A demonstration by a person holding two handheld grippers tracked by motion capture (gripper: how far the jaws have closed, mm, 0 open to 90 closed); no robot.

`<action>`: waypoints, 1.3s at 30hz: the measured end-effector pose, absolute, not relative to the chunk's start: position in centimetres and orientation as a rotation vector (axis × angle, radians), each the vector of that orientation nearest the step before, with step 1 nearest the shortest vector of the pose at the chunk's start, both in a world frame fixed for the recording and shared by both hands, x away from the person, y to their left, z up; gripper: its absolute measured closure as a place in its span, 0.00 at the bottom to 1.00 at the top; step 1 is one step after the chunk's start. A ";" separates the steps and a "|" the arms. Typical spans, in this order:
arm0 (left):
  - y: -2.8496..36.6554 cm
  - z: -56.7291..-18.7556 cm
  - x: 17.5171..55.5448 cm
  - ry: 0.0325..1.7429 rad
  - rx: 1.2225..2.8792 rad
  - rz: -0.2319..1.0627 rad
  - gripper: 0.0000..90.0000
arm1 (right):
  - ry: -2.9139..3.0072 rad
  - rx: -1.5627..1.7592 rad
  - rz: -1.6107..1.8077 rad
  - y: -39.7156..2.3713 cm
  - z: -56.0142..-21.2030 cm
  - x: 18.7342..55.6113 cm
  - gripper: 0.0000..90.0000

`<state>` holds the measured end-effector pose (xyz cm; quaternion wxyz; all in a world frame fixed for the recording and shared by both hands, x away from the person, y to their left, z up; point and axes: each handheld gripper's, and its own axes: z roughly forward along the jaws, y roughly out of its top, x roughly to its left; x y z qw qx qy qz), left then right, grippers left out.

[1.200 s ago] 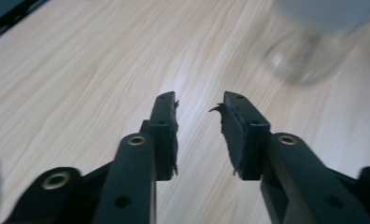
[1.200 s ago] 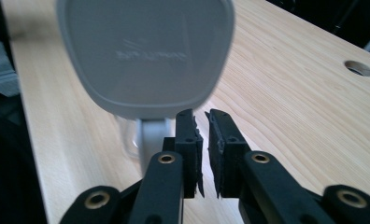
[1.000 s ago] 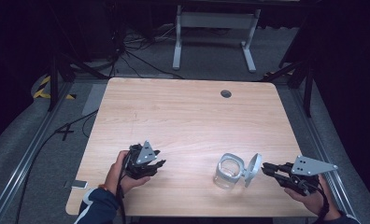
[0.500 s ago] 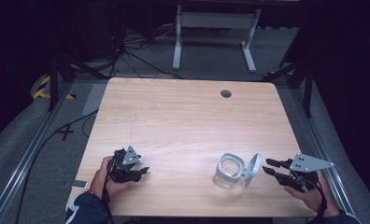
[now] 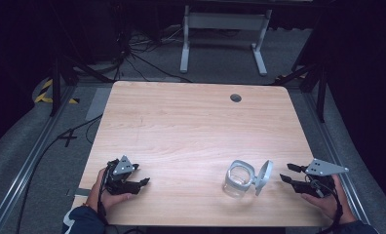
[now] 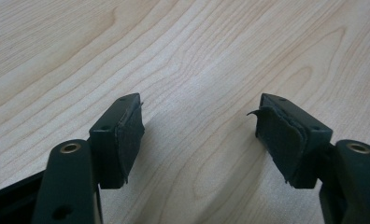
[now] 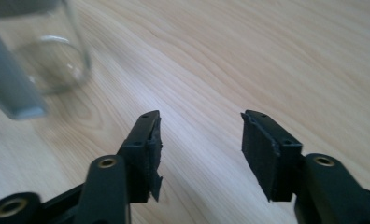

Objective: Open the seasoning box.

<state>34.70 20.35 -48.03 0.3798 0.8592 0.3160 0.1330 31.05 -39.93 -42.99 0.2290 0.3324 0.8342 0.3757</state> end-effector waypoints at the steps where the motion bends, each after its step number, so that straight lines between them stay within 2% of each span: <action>1: 20.3 -48.0 34.7 0.809 2.194 0.340 0.35 | 2.292 0.933 1.023 -40.5 -43.3 31.1 0.51; 6: 20.3 -48.0 34.7 0.820 2.196 0.345 0.32 | 2.271 1.083 1.060 -43.0 -44.7 31.2 0.42; 9: 20.4 -48.0 34.8 0.818 2.196 0.349 0.32 | 2.283 1.129 1.049 -43.7 -45.6 31.2 0.40; 19: 20.3 -48.0 34.8 0.830 2.195 0.346 0.31 | 2.296 1.117 1.020 -43.7 -46.6 30.9 0.32; 39: 20.3 -48.1 34.8 0.847 2.189 0.346 0.29 | 2.306 1.113 1.019 -43.6 -46.6 31.1 0.29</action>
